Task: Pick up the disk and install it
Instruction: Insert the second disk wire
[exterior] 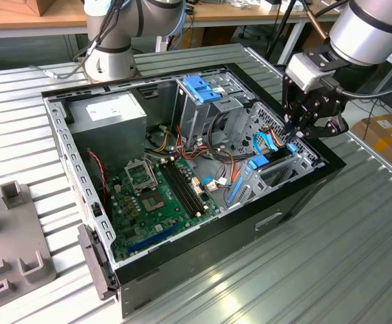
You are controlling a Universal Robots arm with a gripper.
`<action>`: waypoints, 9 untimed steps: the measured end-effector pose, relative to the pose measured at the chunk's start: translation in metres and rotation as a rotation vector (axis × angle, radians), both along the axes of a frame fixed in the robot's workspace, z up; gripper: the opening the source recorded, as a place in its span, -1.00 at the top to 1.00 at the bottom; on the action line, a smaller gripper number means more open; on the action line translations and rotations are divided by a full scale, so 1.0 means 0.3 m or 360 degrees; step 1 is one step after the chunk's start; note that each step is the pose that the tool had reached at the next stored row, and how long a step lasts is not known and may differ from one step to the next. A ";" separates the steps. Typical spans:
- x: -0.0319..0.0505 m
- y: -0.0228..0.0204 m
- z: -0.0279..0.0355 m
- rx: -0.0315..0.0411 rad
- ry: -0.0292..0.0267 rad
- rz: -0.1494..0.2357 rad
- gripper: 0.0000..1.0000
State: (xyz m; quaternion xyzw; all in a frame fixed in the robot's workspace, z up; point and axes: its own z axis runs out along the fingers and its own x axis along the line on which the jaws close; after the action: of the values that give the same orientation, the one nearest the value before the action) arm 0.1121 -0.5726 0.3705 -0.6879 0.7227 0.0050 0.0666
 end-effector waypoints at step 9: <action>-0.033 0.033 0.000 0.0000 0.00000 0.0000 0.51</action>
State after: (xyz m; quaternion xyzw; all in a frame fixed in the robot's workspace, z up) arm 0.1020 -0.5629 0.3704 -0.6879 0.7227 0.0050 0.0666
